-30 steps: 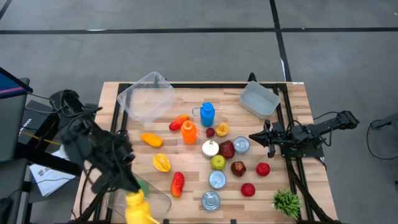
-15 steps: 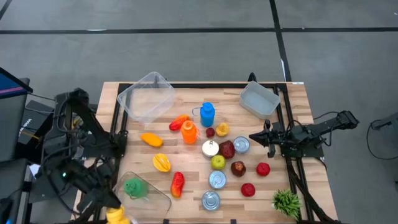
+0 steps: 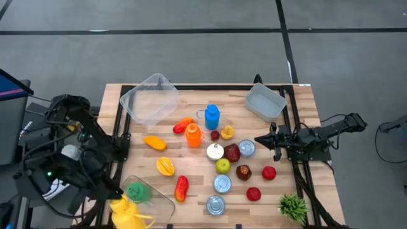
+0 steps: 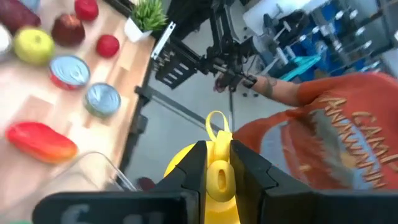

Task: Pick & Place Food Item
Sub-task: Put the yellow water bottle into the transparent bin

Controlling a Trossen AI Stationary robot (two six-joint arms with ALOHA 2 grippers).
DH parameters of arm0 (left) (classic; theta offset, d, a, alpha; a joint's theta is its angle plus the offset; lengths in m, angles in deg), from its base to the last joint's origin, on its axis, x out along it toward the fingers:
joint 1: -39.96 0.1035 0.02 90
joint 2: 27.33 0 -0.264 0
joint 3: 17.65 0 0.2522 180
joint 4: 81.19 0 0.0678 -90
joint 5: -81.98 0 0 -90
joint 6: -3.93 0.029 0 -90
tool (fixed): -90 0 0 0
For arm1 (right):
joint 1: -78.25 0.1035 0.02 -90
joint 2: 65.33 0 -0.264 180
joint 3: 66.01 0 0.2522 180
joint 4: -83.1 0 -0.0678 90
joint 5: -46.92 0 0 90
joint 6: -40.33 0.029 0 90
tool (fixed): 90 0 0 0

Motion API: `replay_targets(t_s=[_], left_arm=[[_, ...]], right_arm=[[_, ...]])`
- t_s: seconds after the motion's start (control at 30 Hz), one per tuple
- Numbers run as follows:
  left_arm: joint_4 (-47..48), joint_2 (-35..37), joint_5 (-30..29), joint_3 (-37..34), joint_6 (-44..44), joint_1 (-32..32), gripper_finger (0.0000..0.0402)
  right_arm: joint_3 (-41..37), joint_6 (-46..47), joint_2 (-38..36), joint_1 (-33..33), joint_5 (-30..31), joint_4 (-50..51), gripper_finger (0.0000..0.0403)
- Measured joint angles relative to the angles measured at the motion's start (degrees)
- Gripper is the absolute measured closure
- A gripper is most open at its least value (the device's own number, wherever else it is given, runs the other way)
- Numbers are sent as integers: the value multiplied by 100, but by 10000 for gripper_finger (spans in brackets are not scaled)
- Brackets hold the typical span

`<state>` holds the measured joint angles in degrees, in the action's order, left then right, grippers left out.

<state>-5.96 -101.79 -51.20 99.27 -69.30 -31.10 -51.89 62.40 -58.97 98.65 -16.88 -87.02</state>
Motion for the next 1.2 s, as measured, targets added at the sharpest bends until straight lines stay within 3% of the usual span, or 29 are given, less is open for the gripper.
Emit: replay_targets(t_s=[0.27,0.63,0.77,0.93,1.2], left_arm=[[1275,-663,405,450,530,-29,364],[1892,-1562,654,446,527,-151,364],[2094,-1675,861,448,123,-354,364],[2574,-1711,685,445,-513,-720,363],[2863,-1680,608,445,-357,-890,360]], right_arm=[[0,0,0,0,135,-6,403],[0,4,-1,0,338,-17,403],[0,2,-1,0,391,-20,403],[0,2,-1,0,391,-18,403],[0,2,-1,0,391,-20,403]])
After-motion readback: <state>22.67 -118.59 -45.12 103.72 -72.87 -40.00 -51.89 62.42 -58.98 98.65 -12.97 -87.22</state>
